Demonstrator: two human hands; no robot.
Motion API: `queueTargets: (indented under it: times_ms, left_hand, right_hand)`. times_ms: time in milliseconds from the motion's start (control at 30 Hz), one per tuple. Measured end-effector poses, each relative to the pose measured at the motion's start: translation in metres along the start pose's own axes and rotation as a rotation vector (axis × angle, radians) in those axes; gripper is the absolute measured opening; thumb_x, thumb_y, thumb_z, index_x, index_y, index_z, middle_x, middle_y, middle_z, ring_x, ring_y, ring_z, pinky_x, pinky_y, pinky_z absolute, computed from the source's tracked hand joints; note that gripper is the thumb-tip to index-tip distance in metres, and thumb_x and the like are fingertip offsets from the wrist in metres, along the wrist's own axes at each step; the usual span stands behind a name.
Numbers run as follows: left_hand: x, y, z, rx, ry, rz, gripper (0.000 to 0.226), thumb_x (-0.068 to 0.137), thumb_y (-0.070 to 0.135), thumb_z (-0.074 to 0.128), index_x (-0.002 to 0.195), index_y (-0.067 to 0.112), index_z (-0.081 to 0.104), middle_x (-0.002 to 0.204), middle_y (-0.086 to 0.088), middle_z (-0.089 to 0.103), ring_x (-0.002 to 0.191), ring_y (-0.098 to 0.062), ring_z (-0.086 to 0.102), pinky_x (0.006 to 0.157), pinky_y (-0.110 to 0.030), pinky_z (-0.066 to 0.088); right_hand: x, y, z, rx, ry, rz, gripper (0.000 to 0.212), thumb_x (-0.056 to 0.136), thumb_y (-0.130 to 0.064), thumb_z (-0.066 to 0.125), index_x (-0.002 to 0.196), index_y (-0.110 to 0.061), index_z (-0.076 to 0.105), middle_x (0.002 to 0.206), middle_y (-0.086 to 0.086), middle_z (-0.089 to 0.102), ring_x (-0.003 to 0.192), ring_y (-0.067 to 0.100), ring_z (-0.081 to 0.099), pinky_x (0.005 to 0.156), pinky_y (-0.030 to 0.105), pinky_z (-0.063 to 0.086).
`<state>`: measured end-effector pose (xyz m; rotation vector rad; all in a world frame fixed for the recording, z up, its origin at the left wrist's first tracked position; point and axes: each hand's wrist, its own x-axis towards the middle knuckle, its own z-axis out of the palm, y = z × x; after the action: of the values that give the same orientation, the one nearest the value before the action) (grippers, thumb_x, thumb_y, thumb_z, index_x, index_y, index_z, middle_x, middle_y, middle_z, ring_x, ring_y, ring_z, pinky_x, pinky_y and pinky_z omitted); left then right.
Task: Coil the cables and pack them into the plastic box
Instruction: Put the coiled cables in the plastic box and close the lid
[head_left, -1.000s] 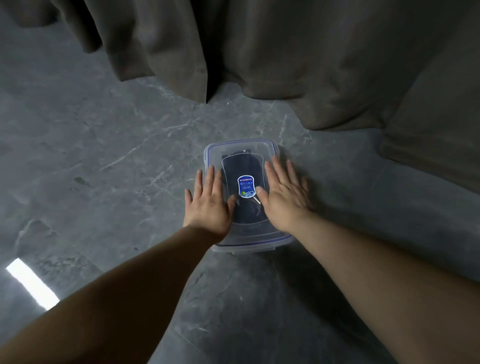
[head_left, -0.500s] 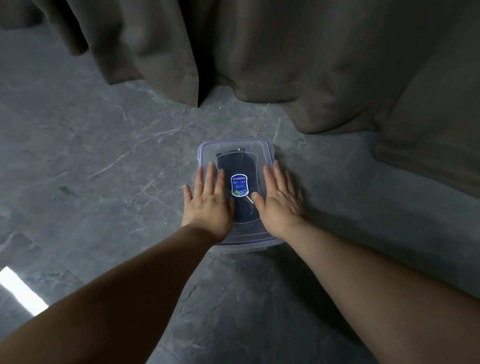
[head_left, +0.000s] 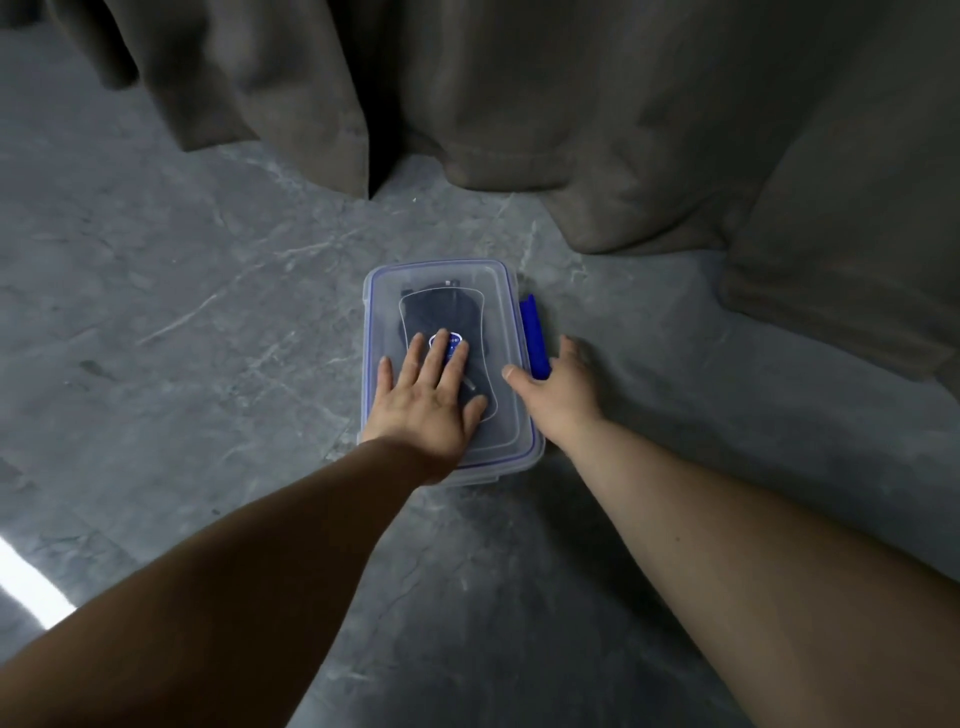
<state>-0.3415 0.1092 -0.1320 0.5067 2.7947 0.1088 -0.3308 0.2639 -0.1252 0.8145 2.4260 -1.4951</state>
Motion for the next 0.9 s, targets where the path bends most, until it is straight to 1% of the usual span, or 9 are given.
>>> queueTargets:
  times_ms: [33, 100, 167, 367, 500, 733, 767, 833, 900]
  left_hand:
    - [0.000, 0.000, 0.000, -0.004, 0.001, -0.002, 0.067, 0.099, 0.056, 0.014, 0.154, 0.025, -0.009, 0.162, 0.002, -0.017, 0.148, -0.020, -0.020, 0.119, -0.048, -0.010]
    - [0.000, 0.001, -0.002, -0.006, -0.002, -0.001, 0.067, 0.100, 0.056, 0.014, 0.154, 0.025, -0.010, 0.162, 0.002, -0.017, 0.148, -0.020, -0.019, 0.120, -0.048, -0.010]
    - [-0.001, 0.001, -0.002, -0.004, -0.009, 0.001, 0.067, 0.100, 0.056, 0.013, 0.154, 0.025, -0.010, 0.162, 0.002, -0.017, 0.148, -0.020, -0.020, 0.120, -0.048, -0.010]
    - [0.000, -0.001, 0.000, -0.003, -0.010, 0.009, 0.068, 0.099, 0.057, 0.012, 0.153, 0.025, -0.012, 0.162, 0.002, -0.019, 0.147, -0.020, -0.022, 0.119, -0.049, -0.011]
    - [0.001, -0.002, 0.001, -0.003, -0.011, 0.020, 0.068, 0.099, 0.058, 0.012, 0.153, 0.026, -0.013, 0.161, 0.002, -0.020, 0.147, -0.020, -0.022, 0.119, -0.049, -0.012]
    - [0.003, -0.003, 0.001, -0.010, -0.028, 0.019, 0.067, 0.099, 0.057, 0.014, 0.153, 0.026, -0.012, 0.161, 0.003, -0.019, 0.147, -0.020, -0.022, 0.118, -0.049, -0.012]
    - [0.003, -0.002, 0.000, -0.026, -0.032, 0.023, 0.067, 0.100, 0.056, 0.015, 0.153, 0.026, -0.011, 0.161, 0.002, -0.019, 0.147, -0.020, -0.022, 0.118, -0.048, -0.012]
    - [0.001, -0.003, -0.003, -0.096, 0.009, 0.037, 0.066, 0.101, 0.052, 0.021, 0.155, 0.025, -0.005, 0.163, 0.001, -0.015, 0.148, -0.020, -0.019, 0.119, -0.046, -0.009]
    - [0.001, -0.013, -0.007, -0.185, 0.164, 0.000, 0.065, 0.101, 0.047, 0.030, 0.156, 0.023, 0.005, 0.164, -0.001, -0.007, 0.150, -0.022, -0.013, 0.121, -0.045, -0.002]
  right_hand:
    - [0.001, 0.000, 0.002, -0.002, 0.002, -0.018, 0.085, 0.084, -0.034, 0.070, 0.150, -0.011, 0.022, 0.141, 0.011, 0.050, 0.124, 0.026, 0.053, 0.101, 0.035, 0.044]
    - [0.002, 0.000, 0.005, 0.004, 0.001, -0.046, 0.059, 0.084, -0.030, 0.069, 0.135, -0.012, 0.047, 0.125, 0.010, 0.063, 0.109, 0.024, 0.062, 0.093, 0.037, 0.051]
    - [-0.001, 0.000, 0.005, 0.007, 0.004, -0.076, 0.045, 0.086, -0.028, 0.068, 0.127, -0.013, 0.056, 0.116, 0.008, 0.066, 0.102, 0.024, 0.064, 0.087, 0.034, 0.052]
    - [-0.004, 0.003, 0.007, -0.065, 0.002, -0.086, 0.068, 0.091, -0.033, 0.061, 0.149, -0.016, 0.030, 0.146, 0.009, 0.045, 0.129, 0.025, 0.048, 0.106, 0.034, 0.039]
    - [-0.006, 0.003, 0.008, -0.129, 0.005, -0.095, 0.068, 0.094, -0.034, 0.057, 0.151, -0.016, 0.025, 0.147, 0.011, 0.043, 0.131, 0.027, 0.045, 0.108, 0.034, 0.036]
    - [-0.003, -0.006, 0.012, -0.248, 0.014, -0.073, 0.057, 0.098, -0.029, 0.048, 0.150, -0.017, 0.027, 0.146, 0.014, 0.044, 0.131, 0.031, 0.044, 0.108, 0.035, 0.035]
    - [-0.003, -0.005, 0.010, -0.270, -0.006, -0.078, 0.059, 0.098, -0.031, 0.047, 0.151, -0.017, 0.025, 0.150, 0.013, 0.039, 0.135, 0.030, 0.040, 0.110, 0.035, 0.032]
    - [-0.008, -0.003, 0.008, -0.388, -0.020, -0.132, 0.066, 0.099, -0.038, 0.044, 0.153, -0.017, 0.012, 0.160, 0.007, 0.016, 0.145, 0.026, 0.021, 0.116, 0.036, 0.021]
    - [-0.012, -0.009, 0.009, -0.572, 0.002, -0.288, 0.072, 0.098, -0.046, 0.038, 0.153, -0.020, -0.001, 0.162, -0.002, -0.008, 0.149, 0.021, -0.001, 0.120, 0.042, 0.007]
